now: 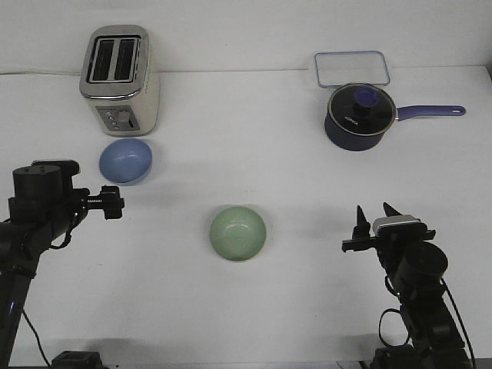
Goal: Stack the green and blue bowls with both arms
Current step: 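Reach the left gripper forward to the light blue bowl's rim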
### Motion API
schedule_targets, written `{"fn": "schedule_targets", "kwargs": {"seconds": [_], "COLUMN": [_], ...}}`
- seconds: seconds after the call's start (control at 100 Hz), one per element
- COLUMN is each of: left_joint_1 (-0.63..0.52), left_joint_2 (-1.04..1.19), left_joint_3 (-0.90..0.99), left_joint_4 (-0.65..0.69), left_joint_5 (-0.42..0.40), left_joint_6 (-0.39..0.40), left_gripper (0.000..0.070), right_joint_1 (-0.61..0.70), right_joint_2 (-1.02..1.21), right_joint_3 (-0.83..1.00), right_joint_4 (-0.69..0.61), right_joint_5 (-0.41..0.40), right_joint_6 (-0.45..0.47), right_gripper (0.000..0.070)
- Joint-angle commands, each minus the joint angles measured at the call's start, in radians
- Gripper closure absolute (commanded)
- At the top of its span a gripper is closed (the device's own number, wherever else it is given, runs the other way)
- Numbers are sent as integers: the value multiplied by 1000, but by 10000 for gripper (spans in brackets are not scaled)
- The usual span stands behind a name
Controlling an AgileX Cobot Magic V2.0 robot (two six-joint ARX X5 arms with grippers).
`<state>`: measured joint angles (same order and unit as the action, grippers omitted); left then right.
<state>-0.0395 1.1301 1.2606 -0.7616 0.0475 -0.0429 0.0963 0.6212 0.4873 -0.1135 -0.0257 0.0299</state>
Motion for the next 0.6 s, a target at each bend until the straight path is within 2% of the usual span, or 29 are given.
{"fn": "schedule_targets", "kwargs": {"seconds": [0.0, 0.21, 0.59], "left_joint_1": [1, 58, 125], "left_joint_2": [11, 112, 557], "left_joint_3": [26, 61, 255], "left_joint_4": [23, 123, 170], "left_joint_5": [-6, -6, -6], "left_joint_6": [2, 2, 31], "left_gripper": [117, 117, 117], "right_joint_1": [2, 2, 2], "right_joint_2": [0, 0, 0], "right_joint_3": [6, 6, 6], "right_joint_4": [13, 14, 16], "right_joint_5": [0, 0, 0], "right_joint_6": [7, 7, 7], "right_gripper": [310, 310, 310]}}
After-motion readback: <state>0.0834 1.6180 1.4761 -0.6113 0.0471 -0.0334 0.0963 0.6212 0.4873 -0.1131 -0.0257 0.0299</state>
